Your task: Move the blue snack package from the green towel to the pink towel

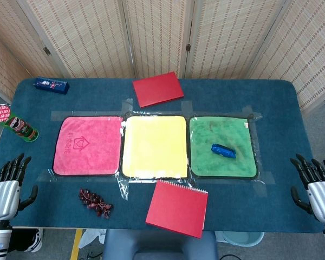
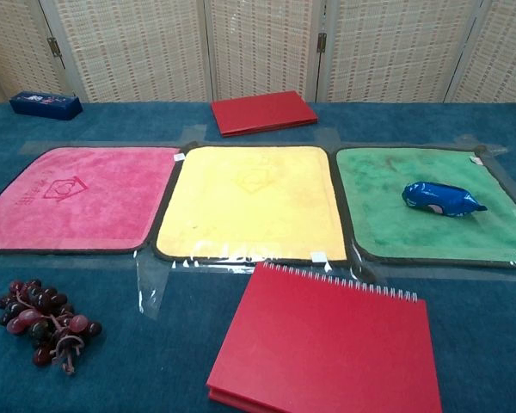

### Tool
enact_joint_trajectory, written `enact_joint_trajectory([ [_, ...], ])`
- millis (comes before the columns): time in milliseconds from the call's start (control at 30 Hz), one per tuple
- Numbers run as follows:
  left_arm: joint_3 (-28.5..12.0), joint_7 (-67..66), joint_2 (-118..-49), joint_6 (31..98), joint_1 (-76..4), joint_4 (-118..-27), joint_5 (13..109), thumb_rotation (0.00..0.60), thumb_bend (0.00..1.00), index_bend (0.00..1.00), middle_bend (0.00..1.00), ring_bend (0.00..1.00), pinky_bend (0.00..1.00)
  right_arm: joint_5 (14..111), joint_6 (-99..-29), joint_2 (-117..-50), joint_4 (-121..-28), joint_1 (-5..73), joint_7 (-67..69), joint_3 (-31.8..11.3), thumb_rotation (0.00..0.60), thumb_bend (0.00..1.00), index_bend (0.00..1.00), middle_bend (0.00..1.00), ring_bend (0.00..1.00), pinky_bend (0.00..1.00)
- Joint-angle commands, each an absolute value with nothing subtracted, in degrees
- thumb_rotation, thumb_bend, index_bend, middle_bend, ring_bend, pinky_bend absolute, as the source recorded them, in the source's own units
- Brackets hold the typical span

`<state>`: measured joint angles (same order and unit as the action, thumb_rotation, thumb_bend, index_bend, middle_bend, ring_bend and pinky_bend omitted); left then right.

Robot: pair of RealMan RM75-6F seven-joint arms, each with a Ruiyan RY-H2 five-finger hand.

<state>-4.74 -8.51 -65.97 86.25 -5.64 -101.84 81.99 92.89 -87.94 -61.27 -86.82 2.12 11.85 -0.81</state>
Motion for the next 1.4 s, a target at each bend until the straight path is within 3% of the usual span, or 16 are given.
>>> enact_joint_trajectory([
  [33, -4.9, -8.6, -66.2, 86.2, -5.7, -101.5, 82.0, 0.600, 0.50, 0.07, 0.00, 0.00, 0.00, 92.8, -87.8, -61.3, -86.7, 2.2, 11.9, -0.8, 0.600, 0.58, 0.04, 0.05, 0.10, 0.00],
  [600, -4.5, -9.6, -65.9, 85.7, -5.8, -102.7, 81.9, 0.600, 0.50, 0.07, 0.00, 0.00, 0.00, 92.1, -84.8, -61.9, -85.3, 4.9, 11.9, -1.7, 0.600, 0.59, 0.04, 0.05, 0.10, 0.00],
  [1033, -4.0, -9.3, -65.2, 86.8, -4.9, -103.4, 82.5, 0.600, 0.50, 0.07, 0.00, 0.00, 0.00, 88.6, -70.0, -64.0, -82.3, 16.3, 8.7, -5.6, 0.600, 0.59, 0.02, 0.03, 0.06, 0.00],
  [1133, -3.9, -9.1, -65.1, 87.0, -4.7, -103.5, 82.5, 0.600, 0.50, 0.07, 0.00, 0.00, 0.00, 86.8, -66.1, -65.7, -80.2, 19.2, 8.5, -6.7, 0.600, 0.54, 0.01, 0.01, 0.05, 0.00],
  [1300, -3.8, -9.0, -65.0, 87.3, -4.4, -103.5, 82.6, 0.600, 0.50, 0.07, 0.00, 0.00, 0.00, 84.1, -60.5, -69.4, -75.5, 23.3, 8.2, -8.0, 0.600, 0.32, 0.00, 0.00, 0.03, 0.00],
  [1400, -3.8, -8.9, -64.8, 87.5, -4.3, -103.7, 82.7, 0.600, 0.50, 0.07, 0.00, 0.00, 0.00, 82.8, -57.6, -72.3, -71.7, 25.6, 7.8, -8.3, 0.600, 0.24, 0.00, 0.00, 0.00, 0.00],
])
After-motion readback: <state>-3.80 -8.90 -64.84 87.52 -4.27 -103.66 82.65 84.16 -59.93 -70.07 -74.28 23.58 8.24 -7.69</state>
